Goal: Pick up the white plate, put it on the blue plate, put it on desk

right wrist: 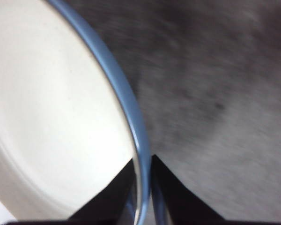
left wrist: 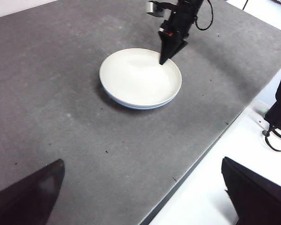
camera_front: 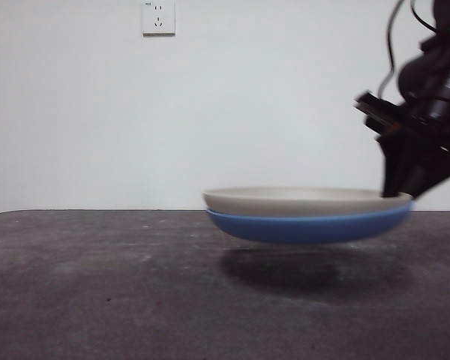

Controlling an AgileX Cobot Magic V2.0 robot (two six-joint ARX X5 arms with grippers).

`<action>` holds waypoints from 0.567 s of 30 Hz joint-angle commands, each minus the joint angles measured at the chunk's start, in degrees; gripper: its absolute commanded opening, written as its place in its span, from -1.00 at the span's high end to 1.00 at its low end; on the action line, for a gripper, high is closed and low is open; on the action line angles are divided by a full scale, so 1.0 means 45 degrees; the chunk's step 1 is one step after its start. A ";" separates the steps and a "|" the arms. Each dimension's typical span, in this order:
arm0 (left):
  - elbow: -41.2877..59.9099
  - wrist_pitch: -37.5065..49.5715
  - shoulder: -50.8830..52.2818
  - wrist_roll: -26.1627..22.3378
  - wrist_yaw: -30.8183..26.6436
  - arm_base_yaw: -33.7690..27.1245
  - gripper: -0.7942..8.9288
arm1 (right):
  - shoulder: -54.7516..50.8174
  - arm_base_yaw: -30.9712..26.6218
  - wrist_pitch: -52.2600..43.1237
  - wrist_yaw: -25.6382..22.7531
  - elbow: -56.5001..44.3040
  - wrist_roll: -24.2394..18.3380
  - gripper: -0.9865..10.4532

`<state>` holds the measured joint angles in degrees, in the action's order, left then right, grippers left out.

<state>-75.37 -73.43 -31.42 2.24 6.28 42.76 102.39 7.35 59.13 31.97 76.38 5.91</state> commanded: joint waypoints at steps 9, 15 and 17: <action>-0.0160 0.0311 -0.0058 -0.0063 -0.0024 0.0087 -0.52 | 0.0272 0.2064 -0.1753 0.0233 0.0631 0.2157 0.81; -0.0160 0.0291 -0.0058 -0.0058 -0.0024 0.0087 -0.52 | 0.0933 0.2531 -0.2370 0.0248 0.0636 0.2662 0.81; -0.0160 0.0277 -0.0058 -0.0058 -0.0024 0.0087 -0.52 | 0.1209 0.2594 -0.2433 0.0214 0.0631 0.2701 0.81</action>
<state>-75.37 -73.01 -31.42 2.24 6.28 42.76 106.41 18.72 48.69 32.36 78.02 16.99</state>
